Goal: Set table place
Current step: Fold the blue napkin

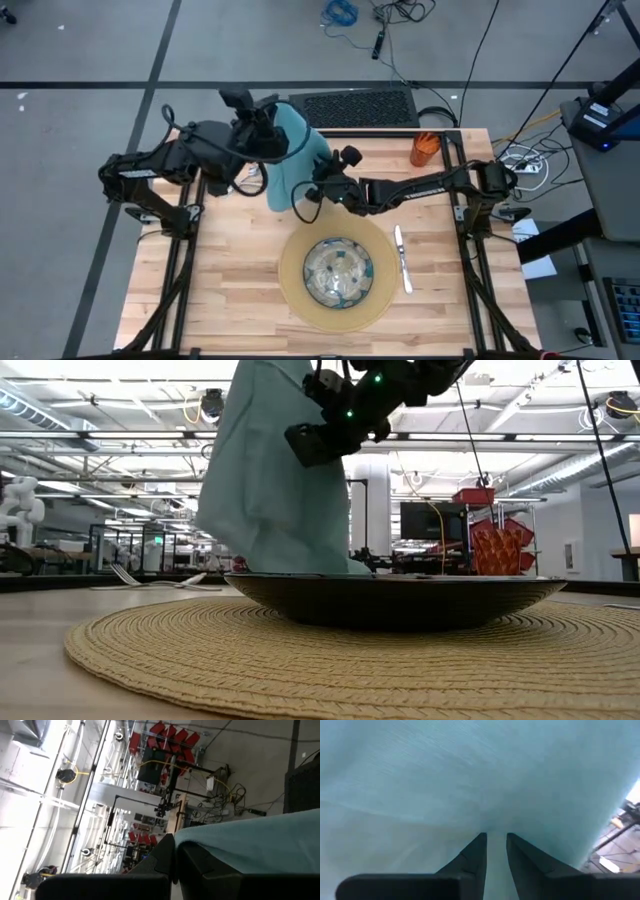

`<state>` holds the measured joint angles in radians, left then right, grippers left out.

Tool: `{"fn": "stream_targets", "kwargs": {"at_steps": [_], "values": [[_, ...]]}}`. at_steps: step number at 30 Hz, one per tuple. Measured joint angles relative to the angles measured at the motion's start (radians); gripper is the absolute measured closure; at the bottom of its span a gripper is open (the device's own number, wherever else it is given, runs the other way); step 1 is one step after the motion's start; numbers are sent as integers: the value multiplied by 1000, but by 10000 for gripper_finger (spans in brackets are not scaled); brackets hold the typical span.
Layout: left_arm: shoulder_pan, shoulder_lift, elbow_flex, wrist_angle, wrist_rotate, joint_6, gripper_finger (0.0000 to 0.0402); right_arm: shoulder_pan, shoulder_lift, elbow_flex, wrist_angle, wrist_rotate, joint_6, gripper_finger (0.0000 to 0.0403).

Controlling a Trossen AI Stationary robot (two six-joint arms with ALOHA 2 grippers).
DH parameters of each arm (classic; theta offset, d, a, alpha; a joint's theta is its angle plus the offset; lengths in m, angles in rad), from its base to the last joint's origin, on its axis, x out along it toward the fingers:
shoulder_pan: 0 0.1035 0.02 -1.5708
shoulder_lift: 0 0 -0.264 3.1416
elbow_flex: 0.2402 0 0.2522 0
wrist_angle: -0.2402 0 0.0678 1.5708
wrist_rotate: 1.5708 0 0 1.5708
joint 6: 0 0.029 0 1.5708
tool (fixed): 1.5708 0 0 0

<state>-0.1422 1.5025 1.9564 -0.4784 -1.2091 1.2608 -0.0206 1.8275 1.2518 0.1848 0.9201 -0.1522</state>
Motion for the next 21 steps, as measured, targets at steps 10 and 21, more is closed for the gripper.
{"fn": "stream_targets", "kwargs": {"at_steps": [10, 21], "values": [[-83, 38, 0, 49, 14, 2, 402, -137, -4, 0, 118, -133, -87, 339], [-74, 42, 0, 27, -6, -25, 402, -205, -23, 145, -388, -264, -38, 339]]}}
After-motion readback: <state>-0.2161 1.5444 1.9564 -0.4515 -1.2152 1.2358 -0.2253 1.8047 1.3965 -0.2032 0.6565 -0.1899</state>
